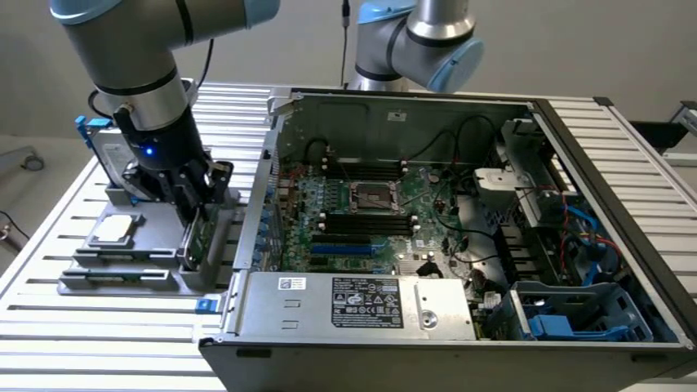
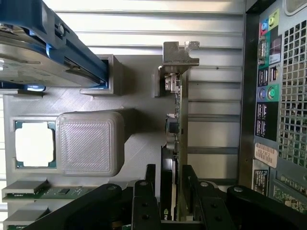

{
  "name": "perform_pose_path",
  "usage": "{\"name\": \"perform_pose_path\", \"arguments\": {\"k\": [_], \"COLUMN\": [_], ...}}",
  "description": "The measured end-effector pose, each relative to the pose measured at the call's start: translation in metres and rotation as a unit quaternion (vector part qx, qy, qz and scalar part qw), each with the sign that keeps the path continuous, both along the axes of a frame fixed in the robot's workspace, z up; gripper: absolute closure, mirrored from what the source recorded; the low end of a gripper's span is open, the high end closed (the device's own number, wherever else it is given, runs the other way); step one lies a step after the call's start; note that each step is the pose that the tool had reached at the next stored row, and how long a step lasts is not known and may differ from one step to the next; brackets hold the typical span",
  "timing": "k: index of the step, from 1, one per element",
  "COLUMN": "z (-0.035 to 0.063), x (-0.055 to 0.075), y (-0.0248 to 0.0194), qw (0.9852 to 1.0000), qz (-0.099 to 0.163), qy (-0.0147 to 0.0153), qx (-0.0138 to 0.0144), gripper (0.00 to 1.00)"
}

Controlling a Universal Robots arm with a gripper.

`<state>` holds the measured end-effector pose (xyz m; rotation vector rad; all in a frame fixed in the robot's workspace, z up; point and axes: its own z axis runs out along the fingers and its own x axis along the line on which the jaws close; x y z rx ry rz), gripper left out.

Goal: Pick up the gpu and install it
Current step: 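Pick up the gpu and move the gpu toward the slot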

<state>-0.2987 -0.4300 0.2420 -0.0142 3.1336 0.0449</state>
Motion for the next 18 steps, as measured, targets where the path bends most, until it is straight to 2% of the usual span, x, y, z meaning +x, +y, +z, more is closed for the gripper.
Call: {"name": "perform_pose_path", "arguments": {"k": [3, 4, 6, 18], "z": [0.0, 0.0, 0.0, 0.0], "x": [0.0, 0.0, 0.0, 0.0], "y": [0.0, 0.0, 0.0, 0.0], "qw": [1.0, 1.0, 1.0, 1.0], "qz": [0.0, 0.0, 0.0, 0.0], "qy": [0.0, 0.0, 0.0, 0.0], "qx": [0.0, 0.0, 0.0, 0.0001], "gripper": [0.66, 0.72, 0.74, 0.74]}}
